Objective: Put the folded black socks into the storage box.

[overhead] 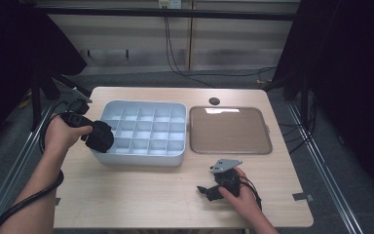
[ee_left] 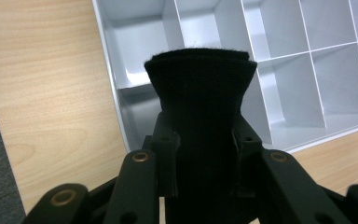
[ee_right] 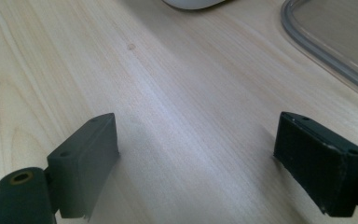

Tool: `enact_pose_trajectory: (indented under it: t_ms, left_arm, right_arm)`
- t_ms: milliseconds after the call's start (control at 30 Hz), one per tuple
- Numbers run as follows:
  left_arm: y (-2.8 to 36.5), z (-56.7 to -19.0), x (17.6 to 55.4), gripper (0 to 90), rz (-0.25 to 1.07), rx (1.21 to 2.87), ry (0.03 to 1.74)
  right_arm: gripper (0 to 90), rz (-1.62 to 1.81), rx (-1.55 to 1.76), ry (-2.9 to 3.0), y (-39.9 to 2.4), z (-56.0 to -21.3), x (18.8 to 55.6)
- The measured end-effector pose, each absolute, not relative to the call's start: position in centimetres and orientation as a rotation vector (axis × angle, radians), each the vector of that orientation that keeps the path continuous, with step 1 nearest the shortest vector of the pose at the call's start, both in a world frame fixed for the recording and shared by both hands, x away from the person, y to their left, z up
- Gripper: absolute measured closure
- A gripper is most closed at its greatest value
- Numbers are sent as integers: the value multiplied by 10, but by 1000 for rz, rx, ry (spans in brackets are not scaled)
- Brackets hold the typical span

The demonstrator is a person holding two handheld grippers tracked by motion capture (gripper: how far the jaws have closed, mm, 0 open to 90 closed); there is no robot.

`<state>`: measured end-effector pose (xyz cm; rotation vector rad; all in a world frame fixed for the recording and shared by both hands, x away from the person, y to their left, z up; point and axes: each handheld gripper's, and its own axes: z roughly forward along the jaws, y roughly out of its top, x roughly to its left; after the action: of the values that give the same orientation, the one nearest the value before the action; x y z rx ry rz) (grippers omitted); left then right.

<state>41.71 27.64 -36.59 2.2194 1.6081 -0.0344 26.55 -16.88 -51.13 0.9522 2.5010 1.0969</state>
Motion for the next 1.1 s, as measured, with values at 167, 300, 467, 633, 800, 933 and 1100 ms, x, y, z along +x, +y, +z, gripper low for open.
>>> enact_pose_trajectory:
  t_ms: [167, 300, 467, 633, 800, 933, 1100]
  left_arm:
    - [278, -373, 419, 690, -46, 2212, 1627]
    - [278, -377, 420, 690, -60, 2213, 1631]
    - [277, -382, 422, 688, -49, 2216, 1651]
    - [277, -388, 423, 685, -54, 2215, 1663]
    - [278, -395, 424, 682, -54, 2221, 1682]
    - [276, -397, 424, 680, -37, 2228, 1684]
    - [273, -398, 424, 679, -12, 2250, 1689]
  right_arm:
    - [129, 1096, 956, 2502, -169, -511, 265]
    - [129, 1096, 956, 2503, -169, -511, 265]
    - [129, 1093, 956, 2504, -169, -511, 265]
    - [129, 1093, 956, 2504, -169, -511, 265]
    - [129, 1093, 957, 2504, -169, -511, 265]
    - [129, 1090, 953, 2506, -169, -511, 265]
    - [129, 1092, 955, 2504, -169, -511, 265]
